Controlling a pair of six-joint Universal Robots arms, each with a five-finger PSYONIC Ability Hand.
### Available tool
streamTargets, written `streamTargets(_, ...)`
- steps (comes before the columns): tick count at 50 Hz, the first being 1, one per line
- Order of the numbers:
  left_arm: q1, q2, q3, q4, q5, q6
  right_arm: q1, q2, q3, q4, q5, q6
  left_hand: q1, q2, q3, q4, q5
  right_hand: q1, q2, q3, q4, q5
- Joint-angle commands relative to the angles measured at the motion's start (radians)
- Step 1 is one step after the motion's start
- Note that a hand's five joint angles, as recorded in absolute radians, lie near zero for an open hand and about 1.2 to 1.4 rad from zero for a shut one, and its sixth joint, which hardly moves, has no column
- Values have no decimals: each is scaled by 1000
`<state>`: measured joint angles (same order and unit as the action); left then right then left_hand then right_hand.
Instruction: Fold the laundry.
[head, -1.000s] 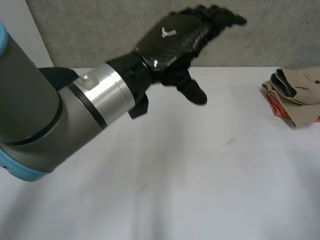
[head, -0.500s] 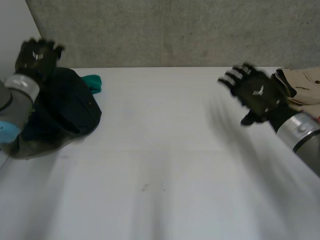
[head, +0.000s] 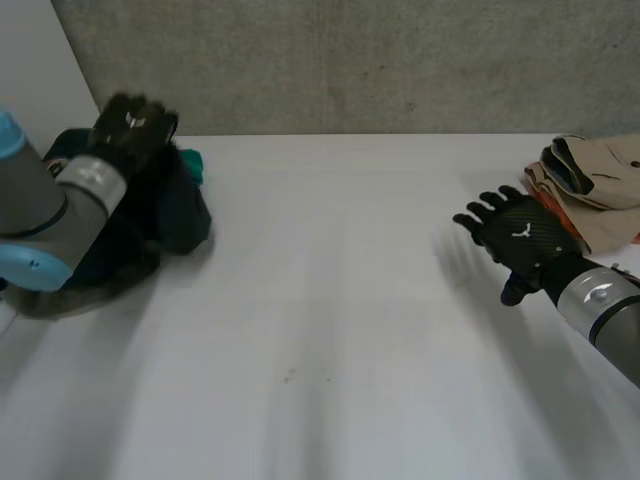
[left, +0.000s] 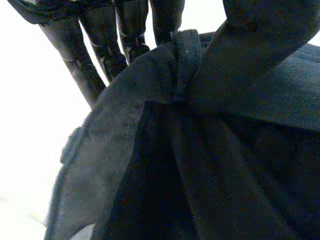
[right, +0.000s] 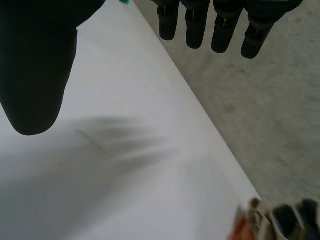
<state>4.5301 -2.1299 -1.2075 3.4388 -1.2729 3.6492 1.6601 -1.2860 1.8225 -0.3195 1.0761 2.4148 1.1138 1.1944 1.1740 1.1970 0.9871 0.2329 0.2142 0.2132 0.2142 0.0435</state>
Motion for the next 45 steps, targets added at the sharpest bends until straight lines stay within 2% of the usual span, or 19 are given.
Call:
streamTargets(1, -232, 223, -40, -10, -39, -395, 1, -70, -2, -1, 80, 75, 282, 202, 222, 199, 235, -58, -40, -39, -40, -43)
streamTargets(3, -275, 214, -46, -10, -37, -452, 3, -91, -5, 0, 103, 128, 282, 202, 222, 199, 235, -58, -40, -39, -40, -43)
streamTargets(4, -331, 187, -44, -10, -36, -489, 3, -98, -6, 0, 110, 145, 282, 202, 222, 199, 235, -58, -40, -39, -40, -43)
streamTargets(7, -437, 113, -31, -10, -42, -505, 1, -108, -8, 3, 122, 198, 282, 202, 222, 199, 235, -58, -40, -39, -40, -43)
streamTargets(8, -498, 52, -17, -10, -51, -503, 0, -110, -9, 5, 123, 208, 282, 202, 222, 199, 235, -58, -40, -39, -40, -43)
streamTargets(12, -589, -91, 32, -13, -56, -511, -2, -115, -11, 5, 128, 230, 280, 199, 220, 197, 232, -58, -40, -39, -40, -43)
streamTargets(15, -621, -140, 45, -18, -68, -505, -13, -111, -11, 8, 127, 230, -223, -304, -283, -306, -271, -58, -40, -39, -40, -43)
streamTargets(16, -652, -148, 45, -18, -72, -502, -14, -110, -11, 8, 127, 230, -603, -683, -663, -686, -651, -58, -40, -39, -40, -43)
streamTargets(18, -674, -144, 39, -17, -74, -498, -14, -108, -9, 10, 127, 230, -899, -980, -959, -982, -947, -58, -40, -39, -40, -43)
streamTargets(23, -674, -46, 9, -13, -75, -495, -16, -107, -11, 11, 128, 233, -909, -990, -969, -992, -957, -58, -40, -39, -40, -43)
streamTargets(26, -640, 62, -32, -13, -75, -494, -13, -108, -12, 13, 128, 234, -909, -990, -969, -992, -957, -58, -40, -39, -40, -43)
streamTargets(28, -590, 135, -72, -12, -74, -491, -13, -113, -11, 19, 128, 236, -909, -990, -969, -992, -957, -58, -40, -39, -40, -43)
streamTargets(35, -432, 300, -193, -33, -59, -445, 7, -183, -15, 193, 128, 241, -900, -981, -961, -984, -948, -58, -40, -39, -40, -43)
streamTargets(38, -361, 300, -231, -29, -54, -393, 64, -199, -17, 301, 124, 241, -897, -978, -958, -981, -945, -58, -40, -39, -40, -43)
streamTargets(39, -308, 291, -242, -29, -51, -347, 84, -205, -17, 321, 120, 241, -897, -978, -958, -981, -945, -58, -40, -39, -40, -43)
streamTargets(42, -241, 245, -236, -30, -33, -272, 168, -210, -17, 362, 125, 245, -894, -975, -955, -978, -942, -58, -40, -39, -40, -43)
streamTargets(45, -175, 151, -221, -35, 33, -169, 260, -196, -31, 349, 148, 282, -889, -969, -949, -972, -936, -58, -40, -39, -40, -43)
